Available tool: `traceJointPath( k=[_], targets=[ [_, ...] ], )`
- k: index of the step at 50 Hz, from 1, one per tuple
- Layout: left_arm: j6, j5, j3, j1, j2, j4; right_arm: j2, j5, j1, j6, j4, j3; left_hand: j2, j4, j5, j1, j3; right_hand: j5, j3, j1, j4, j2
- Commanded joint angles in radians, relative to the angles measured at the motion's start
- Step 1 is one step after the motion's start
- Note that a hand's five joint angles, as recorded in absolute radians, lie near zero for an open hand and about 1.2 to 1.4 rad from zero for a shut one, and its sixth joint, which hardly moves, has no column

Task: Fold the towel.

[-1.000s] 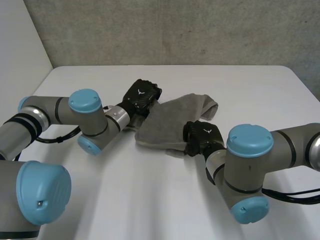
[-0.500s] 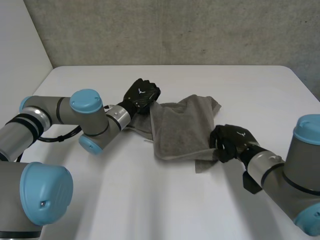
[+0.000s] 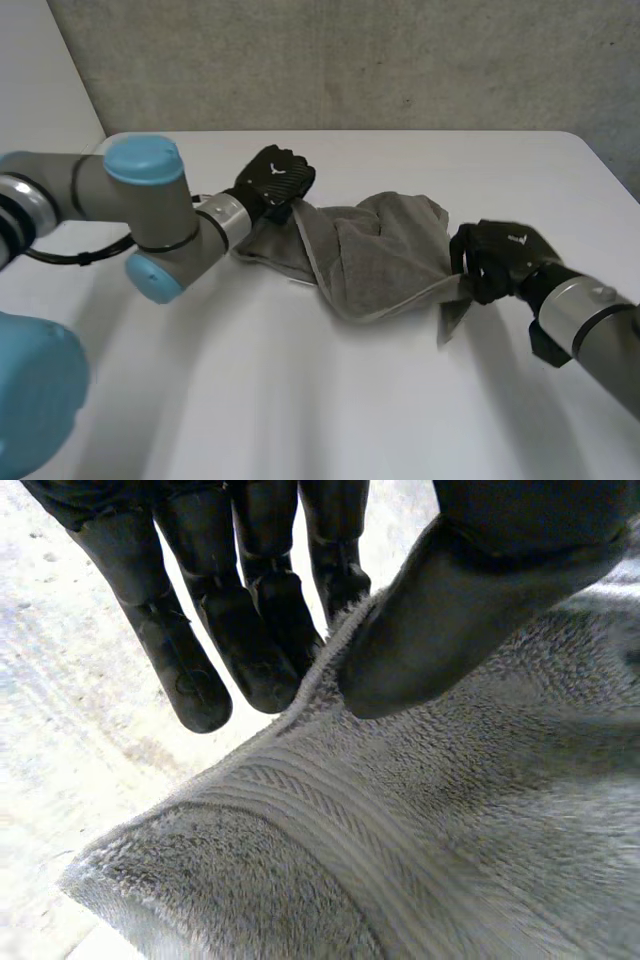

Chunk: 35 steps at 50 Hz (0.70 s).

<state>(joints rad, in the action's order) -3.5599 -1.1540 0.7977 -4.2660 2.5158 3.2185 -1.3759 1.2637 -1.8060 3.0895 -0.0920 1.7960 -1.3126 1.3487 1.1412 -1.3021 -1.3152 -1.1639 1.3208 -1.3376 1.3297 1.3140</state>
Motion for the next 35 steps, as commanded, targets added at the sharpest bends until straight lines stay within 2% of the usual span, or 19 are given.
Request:
traceJointPath(
  k=[1,3,7,11,12,14,17,22,26,28,29,30,31,33,34,35],
  targets=[
    [-0.002,-0.098,0.230,-0.008,-0.233,-0.072,-0.072,-0.010,0.004,-0.147,0.132,-0.076,-0.084,0.048,0.081,-0.094,-0.081,-0.058,0.075,-0.059,0.067,0.082],
    [0.001,-0.168,0.331,-0.009,-0.354,-0.109,-0.095,-0.012,0.007,-0.218,0.222,-0.115,-0.084,0.048,0.081,-0.094,-0.081,-0.058,0.075,-0.059,0.067,0.082],
    [0.001,-0.233,0.426,-0.011,-0.459,-0.135,-0.115,-0.012,0.005,-0.292,0.322,-0.156,-0.084,0.048,0.081,-0.094,-0.081,-0.058,0.075,-0.059,0.067,0.082],
    [0.001,-0.317,0.555,-0.034,-0.607,-0.155,-0.147,-0.012,0.008,-0.454,0.501,-0.222,-0.084,0.048,0.081,-0.094,-0.081,-0.058,0.075,-0.059,0.067,0.082],
    [0.001,-0.317,0.555,-0.034,-0.608,-0.155,-0.147,-0.012,0.008,-0.454,0.502,-0.222,-0.084,0.048,0.081,-0.094,-0.081,-0.058,0.075,-0.059,0.067,0.082],
    [0.000,-0.342,0.627,-0.055,-0.719,-0.166,-0.160,-0.009,0.007,-0.550,0.592,-0.272,-0.084,0.048,0.081,-0.094,-0.081,-0.058,0.075,-0.059,0.067,0.082],
    [0.000,-0.340,0.660,-0.069,-0.764,-0.174,-0.170,0.006,0.005,-0.615,0.649,-0.331,-0.084,0.048,0.081,-0.094,-0.081,-0.058,0.075,-0.059,0.067,0.082],
    [-0.002,-0.340,0.727,-0.129,-0.867,-0.197,-0.175,0.011,0.000,-0.652,0.661,-0.435,-0.084,0.048,0.081,-0.094,-0.081,-0.058,0.075,-0.059,0.067,0.082],
    [-0.002,-0.337,0.729,-0.152,-0.861,-0.193,-0.144,0.006,-0.001,-0.649,0.660,-0.489,-0.084,0.048,0.081,-0.094,-0.081,-0.058,0.075,-0.059,0.067,0.082],
    [-0.002,-0.336,0.718,-0.156,-0.845,-0.192,-0.035,0.013,-0.021,-0.647,0.647,-0.538,-0.084,0.048,0.081,-0.094,-0.081,-0.058,0.075,-0.059,0.067,0.082],
    [-0.004,-0.336,0.710,-0.156,-0.801,-0.189,-0.034,0.013,-0.021,-0.647,0.647,-0.538,-0.084,0.048,0.081,-0.094,-0.081,-0.058,0.075,-0.059,0.067,0.082],
    [-0.002,-0.337,0.689,-0.155,-0.740,-0.181,0.031,0.026,-0.036,-0.646,0.641,-0.575,-0.084,0.048,0.081,-0.094,-0.081,-0.058,0.075,-0.059,0.067,0.082],
    [-0.002,-0.337,0.689,-0.155,-0.739,-0.181,0.032,0.026,-0.036,-0.646,0.641,-0.575,-0.084,0.048,0.081,-0.094,-0.081,-0.058,0.075,-0.059,0.067,0.082],
    [0.003,-0.343,0.611,-0.149,-0.616,-0.178,0.137,0.092,-0.090,-0.644,0.618,-0.639,-0.084,0.048,0.081,-0.094,-0.081,-0.058,0.075,-0.059,0.067,0.082],
    [0.003,-0.343,0.611,-0.149,-0.615,-0.178,0.138,0.092,-0.090,-0.644,0.618,-0.639,-0.084,0.048,0.081,-0.094,-0.081,-0.058,0.075,-0.059,0.067,0.082],
    [0.003,-0.342,0.568,-0.146,-0.556,-0.175,0.187,0.141,-0.114,-0.646,0.582,-0.673,-0.084,0.048,0.081,-0.094,-0.081,-0.058,0.075,-0.059,0.067,0.082]
  ],
)
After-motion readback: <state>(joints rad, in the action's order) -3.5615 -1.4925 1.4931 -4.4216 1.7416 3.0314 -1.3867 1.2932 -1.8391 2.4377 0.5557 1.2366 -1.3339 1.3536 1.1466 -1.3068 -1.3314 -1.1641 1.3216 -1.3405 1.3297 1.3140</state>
